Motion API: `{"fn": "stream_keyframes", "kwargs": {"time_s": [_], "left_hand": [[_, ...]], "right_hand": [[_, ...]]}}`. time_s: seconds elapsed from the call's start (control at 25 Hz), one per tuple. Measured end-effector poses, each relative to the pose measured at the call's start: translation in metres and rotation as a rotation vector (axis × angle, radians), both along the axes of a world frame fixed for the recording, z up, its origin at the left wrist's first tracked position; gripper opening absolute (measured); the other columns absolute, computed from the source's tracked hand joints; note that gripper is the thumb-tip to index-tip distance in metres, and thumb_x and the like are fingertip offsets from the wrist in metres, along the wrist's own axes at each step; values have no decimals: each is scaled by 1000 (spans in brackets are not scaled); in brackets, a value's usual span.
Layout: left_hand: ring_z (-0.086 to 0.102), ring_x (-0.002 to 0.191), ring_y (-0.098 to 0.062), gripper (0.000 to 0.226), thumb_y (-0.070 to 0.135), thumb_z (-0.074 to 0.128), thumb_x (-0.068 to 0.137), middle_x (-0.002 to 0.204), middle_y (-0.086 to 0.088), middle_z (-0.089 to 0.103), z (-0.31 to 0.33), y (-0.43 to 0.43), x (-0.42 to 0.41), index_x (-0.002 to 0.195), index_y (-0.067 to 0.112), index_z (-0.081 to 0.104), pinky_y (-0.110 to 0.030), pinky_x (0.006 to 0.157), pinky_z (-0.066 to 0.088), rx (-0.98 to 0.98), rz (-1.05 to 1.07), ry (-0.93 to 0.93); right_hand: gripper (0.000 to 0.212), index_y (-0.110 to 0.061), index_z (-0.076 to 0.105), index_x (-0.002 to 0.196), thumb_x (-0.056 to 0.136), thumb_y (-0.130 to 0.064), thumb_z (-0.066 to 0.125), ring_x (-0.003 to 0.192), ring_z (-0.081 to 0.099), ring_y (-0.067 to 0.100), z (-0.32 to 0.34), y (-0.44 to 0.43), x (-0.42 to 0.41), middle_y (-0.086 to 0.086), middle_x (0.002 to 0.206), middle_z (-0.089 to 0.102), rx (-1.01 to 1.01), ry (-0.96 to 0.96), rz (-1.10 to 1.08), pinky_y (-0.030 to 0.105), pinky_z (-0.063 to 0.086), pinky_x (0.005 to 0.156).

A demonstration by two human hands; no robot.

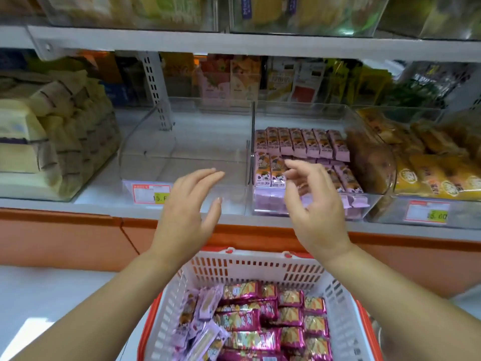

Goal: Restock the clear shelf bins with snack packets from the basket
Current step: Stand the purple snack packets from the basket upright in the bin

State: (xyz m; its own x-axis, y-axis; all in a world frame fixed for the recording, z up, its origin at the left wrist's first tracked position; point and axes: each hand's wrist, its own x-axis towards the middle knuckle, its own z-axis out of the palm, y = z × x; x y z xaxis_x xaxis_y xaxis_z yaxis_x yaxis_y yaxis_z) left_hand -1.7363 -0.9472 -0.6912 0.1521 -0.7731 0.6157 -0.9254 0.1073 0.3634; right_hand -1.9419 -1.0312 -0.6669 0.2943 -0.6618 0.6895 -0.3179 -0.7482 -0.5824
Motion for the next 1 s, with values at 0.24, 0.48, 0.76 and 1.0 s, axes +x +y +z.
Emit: {"fn": "stream_keyframes", "kwargs": {"time_s": [0.24,0.48,0.76,1.0], "left_hand": [[51,120,-13,51,19,55,93,139,4,45,-91,74,2,141,28,42,-29,97,45,642,43,224],[40,135,-21,63,17,56,94,149,-1,37,-181,91,-13,150,16,27,-27,110,32,1071,48,546],[47,119,-33,57,13,58,89,132,-20,48,-211,98,-1,142,10,36,-24,87,40,1123,169,583],[37,136,-25,74,20,61,91,151,-8,31,-205,101,-6,152,21,19,-30,107,33,1116,121,573]], "right_hand": [[42,-28,42,139,98,-23,46,99,50,4,-118,54,16,-7,132,46,436,838,317,23,44,84],[45,-26,38,145,101,-20,45,54,46,13,-221,69,58,14,133,55,1159,747,338,26,36,53],[41,-22,48,139,99,-27,50,137,36,27,-269,92,104,11,152,22,1221,708,256,26,30,106],[22,-16,63,111,89,-18,63,102,60,17,-242,94,69,-5,120,56,1310,435,124,26,47,86]]}}
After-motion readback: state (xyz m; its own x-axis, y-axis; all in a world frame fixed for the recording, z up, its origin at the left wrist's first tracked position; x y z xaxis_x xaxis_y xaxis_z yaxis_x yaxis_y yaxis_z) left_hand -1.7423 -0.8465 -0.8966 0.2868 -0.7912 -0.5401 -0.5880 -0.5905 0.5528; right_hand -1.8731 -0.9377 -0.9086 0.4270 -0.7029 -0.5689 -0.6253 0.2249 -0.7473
